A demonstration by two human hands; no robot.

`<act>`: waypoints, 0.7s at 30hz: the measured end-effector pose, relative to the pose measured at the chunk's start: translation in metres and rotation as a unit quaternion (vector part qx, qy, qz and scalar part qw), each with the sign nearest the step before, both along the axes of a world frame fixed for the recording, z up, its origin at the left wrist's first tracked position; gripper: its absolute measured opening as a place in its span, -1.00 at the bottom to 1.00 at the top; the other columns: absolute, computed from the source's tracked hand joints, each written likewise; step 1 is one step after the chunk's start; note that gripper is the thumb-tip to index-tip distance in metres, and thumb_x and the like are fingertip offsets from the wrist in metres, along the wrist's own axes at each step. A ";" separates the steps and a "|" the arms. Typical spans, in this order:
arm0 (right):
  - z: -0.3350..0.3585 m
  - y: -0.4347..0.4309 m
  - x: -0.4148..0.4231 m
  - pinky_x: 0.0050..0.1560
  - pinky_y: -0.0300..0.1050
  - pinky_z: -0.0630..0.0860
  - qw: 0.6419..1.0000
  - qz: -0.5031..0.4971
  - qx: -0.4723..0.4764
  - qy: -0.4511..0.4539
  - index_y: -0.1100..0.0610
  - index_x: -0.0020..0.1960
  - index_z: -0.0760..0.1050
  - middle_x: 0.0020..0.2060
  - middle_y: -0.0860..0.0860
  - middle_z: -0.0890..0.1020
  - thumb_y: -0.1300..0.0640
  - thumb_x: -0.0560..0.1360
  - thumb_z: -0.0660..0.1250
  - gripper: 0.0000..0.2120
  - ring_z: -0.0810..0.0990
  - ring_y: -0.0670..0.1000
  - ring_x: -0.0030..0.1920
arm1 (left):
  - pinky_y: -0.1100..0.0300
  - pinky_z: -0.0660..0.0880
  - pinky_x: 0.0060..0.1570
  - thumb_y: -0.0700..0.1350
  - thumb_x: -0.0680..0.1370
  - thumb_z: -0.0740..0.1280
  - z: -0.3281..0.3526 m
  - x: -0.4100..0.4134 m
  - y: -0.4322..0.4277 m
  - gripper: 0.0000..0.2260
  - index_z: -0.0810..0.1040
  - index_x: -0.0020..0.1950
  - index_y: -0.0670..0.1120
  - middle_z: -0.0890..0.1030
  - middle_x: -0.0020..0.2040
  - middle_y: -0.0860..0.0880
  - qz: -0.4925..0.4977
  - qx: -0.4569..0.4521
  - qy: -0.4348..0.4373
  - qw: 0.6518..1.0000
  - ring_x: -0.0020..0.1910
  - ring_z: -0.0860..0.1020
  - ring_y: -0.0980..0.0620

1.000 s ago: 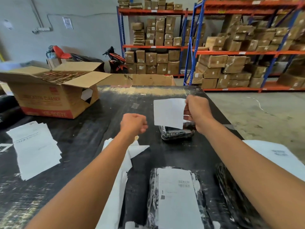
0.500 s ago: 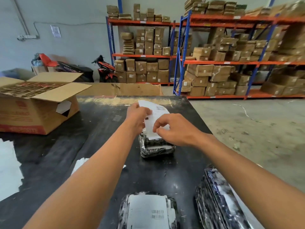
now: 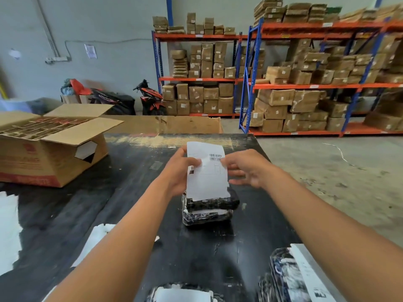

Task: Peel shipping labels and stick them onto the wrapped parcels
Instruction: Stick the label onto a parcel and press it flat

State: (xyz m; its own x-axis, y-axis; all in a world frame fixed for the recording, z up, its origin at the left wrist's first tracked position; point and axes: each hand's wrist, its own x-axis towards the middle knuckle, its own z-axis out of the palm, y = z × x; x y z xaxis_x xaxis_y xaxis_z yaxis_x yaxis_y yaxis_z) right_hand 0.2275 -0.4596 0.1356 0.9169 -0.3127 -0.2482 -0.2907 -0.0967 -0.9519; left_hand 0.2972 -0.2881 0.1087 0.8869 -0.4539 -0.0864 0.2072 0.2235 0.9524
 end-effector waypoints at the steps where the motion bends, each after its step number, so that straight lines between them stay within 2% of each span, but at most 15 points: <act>1: 0.000 -0.001 0.005 -0.16 -0.05 0.64 1.000 -0.005 0.003 -0.006 0.19 0.05 0.62 -0.06 0.10 0.73 0.28 0.48 0.44 -0.84 0.68 0.02 -0.13 | -0.05 0.55 -0.10 -0.44 0.53 0.22 0.000 0.004 0.000 -0.63 0.44 0.19 -0.04 0.56 0.21 -0.17 0.004 0.006 -0.002 1.000 0.02 0.56 -0.17; 3: 0.000 -0.002 0.014 -0.21 -0.05 0.66 1.000 -0.019 0.013 -0.016 0.19 0.00 0.60 -0.01 0.15 0.72 0.35 0.46 0.44 -0.85 0.68 0.07 -0.09 | -0.10 0.56 -0.05 -0.45 0.53 0.24 -0.001 0.013 0.000 -0.64 0.44 0.18 -0.05 0.58 0.21 -0.18 0.015 0.018 -0.011 1.000 0.04 0.57 -0.19; 6: 0.002 -0.005 0.024 -0.25 -0.09 0.65 1.000 -0.013 0.011 -0.016 0.20 0.00 0.59 -0.02 0.15 0.72 0.33 0.44 0.48 -0.83 0.70 0.08 -0.09 | -0.13 0.58 -0.05 -0.45 0.54 0.26 0.000 0.024 -0.003 -0.64 0.45 0.16 -0.02 0.61 0.15 -0.16 0.029 0.033 -0.022 0.999 0.01 0.61 -0.21; 9: 0.001 -0.007 0.034 -0.43 -0.21 0.57 1.000 -0.022 0.000 -0.013 0.23 0.01 0.59 -0.08 0.16 0.70 0.34 0.44 0.48 -0.83 0.63 0.01 -0.29 | -0.18 0.61 -0.05 -0.45 0.53 0.29 -0.003 0.033 -0.009 -0.62 0.45 0.17 -0.01 0.62 0.15 -0.15 0.038 0.057 -0.037 0.997 0.05 0.62 -0.22; 10: -0.001 -0.009 0.039 -0.47 -0.23 0.54 0.999 -0.033 -0.004 -0.015 0.24 0.00 0.59 -0.10 0.19 0.69 0.36 0.45 0.46 -0.85 0.59 -0.01 -0.35 | -0.15 0.63 -0.09 -0.45 0.53 0.30 -0.004 0.036 -0.011 -0.62 0.45 0.17 -0.01 0.62 0.17 -0.16 0.041 0.074 -0.050 0.995 0.07 0.62 -0.22; 12: -0.004 -0.011 0.048 -0.48 -0.22 0.54 0.998 -0.057 -0.016 -0.013 0.25 -0.07 0.58 -0.14 0.22 0.68 0.38 0.47 0.42 -0.91 0.54 -0.03 -0.45 | 0.04 0.61 -0.29 -0.44 0.52 0.32 -0.008 0.042 -0.014 -0.61 0.43 0.19 -0.01 0.62 0.18 -0.16 0.040 0.125 -0.081 0.988 0.06 0.62 -0.20; 15: -0.010 -0.014 0.058 -0.54 -0.24 0.48 0.996 -0.084 -0.020 -0.007 0.24 -0.13 0.56 -0.27 0.18 0.64 0.40 0.46 0.40 -0.90 0.49 -0.04 -0.50 | 0.13 0.58 -0.36 -0.41 0.52 0.33 -0.014 0.049 -0.017 -0.59 0.44 0.23 0.01 0.64 0.11 -0.13 0.051 0.200 -0.103 0.973 -0.05 0.65 -0.12; 18: -0.018 -0.015 0.066 -0.54 -0.26 0.42 0.994 -0.095 -0.046 -0.009 0.24 -0.18 0.56 -0.44 0.10 0.57 0.41 0.46 0.40 -0.89 0.46 -0.04 -0.54 | 0.21 0.50 -0.45 -0.33 0.51 0.37 -0.020 0.058 -0.019 -0.72 0.52 0.15 -0.04 0.68 -0.01 -0.14 0.109 0.269 -0.138 0.947 -0.31 0.60 -0.03; 21: -0.028 -0.017 0.074 -0.43 -0.17 0.47 0.991 -0.091 -0.095 -0.012 0.22 -0.23 0.56 -0.42 0.10 0.58 0.41 0.46 0.41 -0.85 0.49 -0.01 -0.49 | 0.15 0.55 -0.35 -0.24 0.49 0.41 -0.028 0.061 -0.020 -0.86 0.58 -0.01 -0.05 0.69 -0.13 -0.09 0.151 0.317 -0.170 0.921 -0.37 0.60 -0.01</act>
State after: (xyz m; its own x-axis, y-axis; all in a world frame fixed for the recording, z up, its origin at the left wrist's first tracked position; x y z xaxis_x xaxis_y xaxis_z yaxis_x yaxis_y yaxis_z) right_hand 0.3011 -0.4766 0.1073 0.8464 -0.5119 -0.1470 -0.2965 -0.2236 -0.9285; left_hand 0.3581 -0.3084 0.0804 0.9891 -0.1364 0.0559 -0.1067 -0.4008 0.9099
